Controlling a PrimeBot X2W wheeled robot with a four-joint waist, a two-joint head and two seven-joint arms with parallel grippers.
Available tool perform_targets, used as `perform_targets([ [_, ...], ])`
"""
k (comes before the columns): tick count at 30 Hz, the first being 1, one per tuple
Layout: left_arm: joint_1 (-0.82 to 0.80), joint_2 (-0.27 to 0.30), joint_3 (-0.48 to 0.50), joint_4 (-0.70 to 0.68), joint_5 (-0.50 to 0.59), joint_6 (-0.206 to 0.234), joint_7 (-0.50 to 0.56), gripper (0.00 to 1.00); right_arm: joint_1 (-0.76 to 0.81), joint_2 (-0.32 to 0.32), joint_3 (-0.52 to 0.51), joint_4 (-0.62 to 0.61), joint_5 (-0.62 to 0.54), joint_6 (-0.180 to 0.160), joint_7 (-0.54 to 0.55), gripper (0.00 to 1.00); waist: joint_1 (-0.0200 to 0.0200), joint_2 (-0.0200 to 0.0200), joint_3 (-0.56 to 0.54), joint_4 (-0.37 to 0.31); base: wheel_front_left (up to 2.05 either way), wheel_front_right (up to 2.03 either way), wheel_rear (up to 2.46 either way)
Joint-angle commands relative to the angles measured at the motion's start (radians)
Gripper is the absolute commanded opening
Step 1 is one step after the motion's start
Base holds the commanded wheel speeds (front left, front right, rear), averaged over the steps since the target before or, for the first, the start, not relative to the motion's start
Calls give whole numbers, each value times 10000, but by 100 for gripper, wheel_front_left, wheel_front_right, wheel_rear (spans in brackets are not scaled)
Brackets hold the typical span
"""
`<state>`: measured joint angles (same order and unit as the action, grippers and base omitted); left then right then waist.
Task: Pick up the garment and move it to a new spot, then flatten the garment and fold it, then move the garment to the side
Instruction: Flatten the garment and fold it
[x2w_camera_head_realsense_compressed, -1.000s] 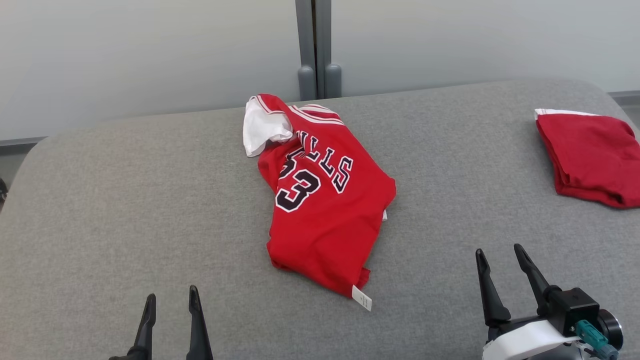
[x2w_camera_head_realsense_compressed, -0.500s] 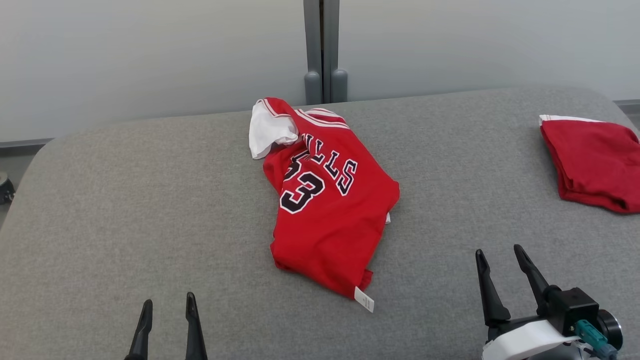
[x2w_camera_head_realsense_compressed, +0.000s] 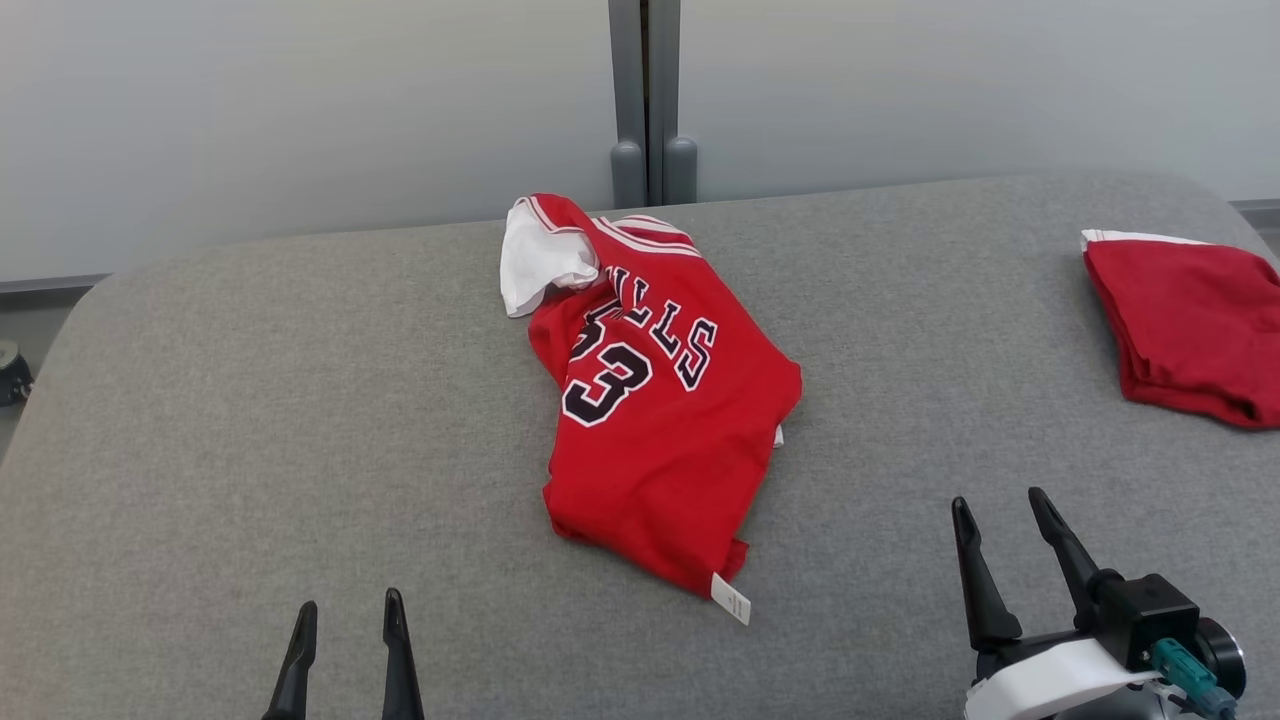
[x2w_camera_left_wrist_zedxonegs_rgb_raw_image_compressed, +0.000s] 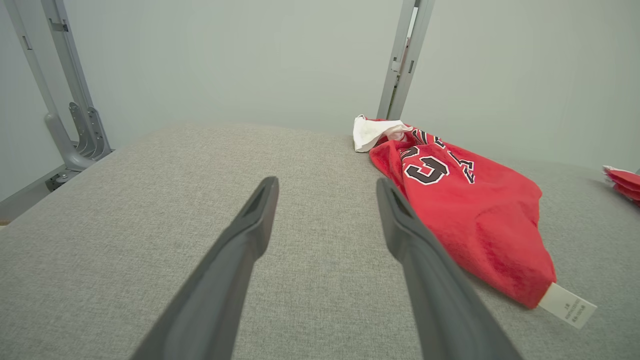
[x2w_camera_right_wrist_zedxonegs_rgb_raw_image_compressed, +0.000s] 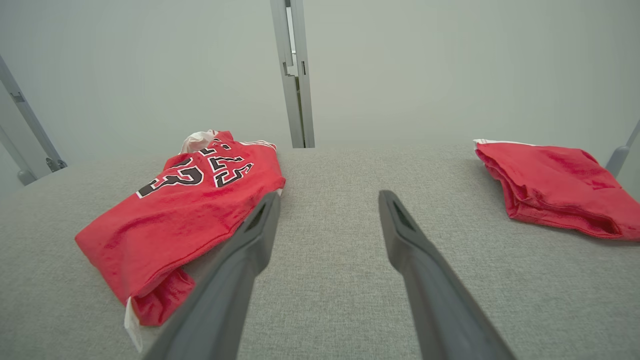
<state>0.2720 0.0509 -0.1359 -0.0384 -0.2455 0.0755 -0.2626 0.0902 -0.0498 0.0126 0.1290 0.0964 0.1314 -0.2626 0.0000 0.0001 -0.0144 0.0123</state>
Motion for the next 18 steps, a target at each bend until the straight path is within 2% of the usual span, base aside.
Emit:
perform_targets([
  [1, 120, 1, 6, 10, -41, 22, -29, 100, -116, -18, 5, -6, 63, -15, -31, 100, 0, -1, 0, 20, 0, 0, 0],
  [12, -281, 1, -242, 20, 52, 60, -29, 100, -320, -16, 91, -128, 10, -15, -31, 100, 0, -1, 313, -170, 0, 0, 0],
  [18, -1581, 6, -1690, 1219, -236, -341, 153, 100, -903, -19, 239, -327, 57, -15, -31, 100, 0, -1, 1180, -678, 0, 0, 0],
])
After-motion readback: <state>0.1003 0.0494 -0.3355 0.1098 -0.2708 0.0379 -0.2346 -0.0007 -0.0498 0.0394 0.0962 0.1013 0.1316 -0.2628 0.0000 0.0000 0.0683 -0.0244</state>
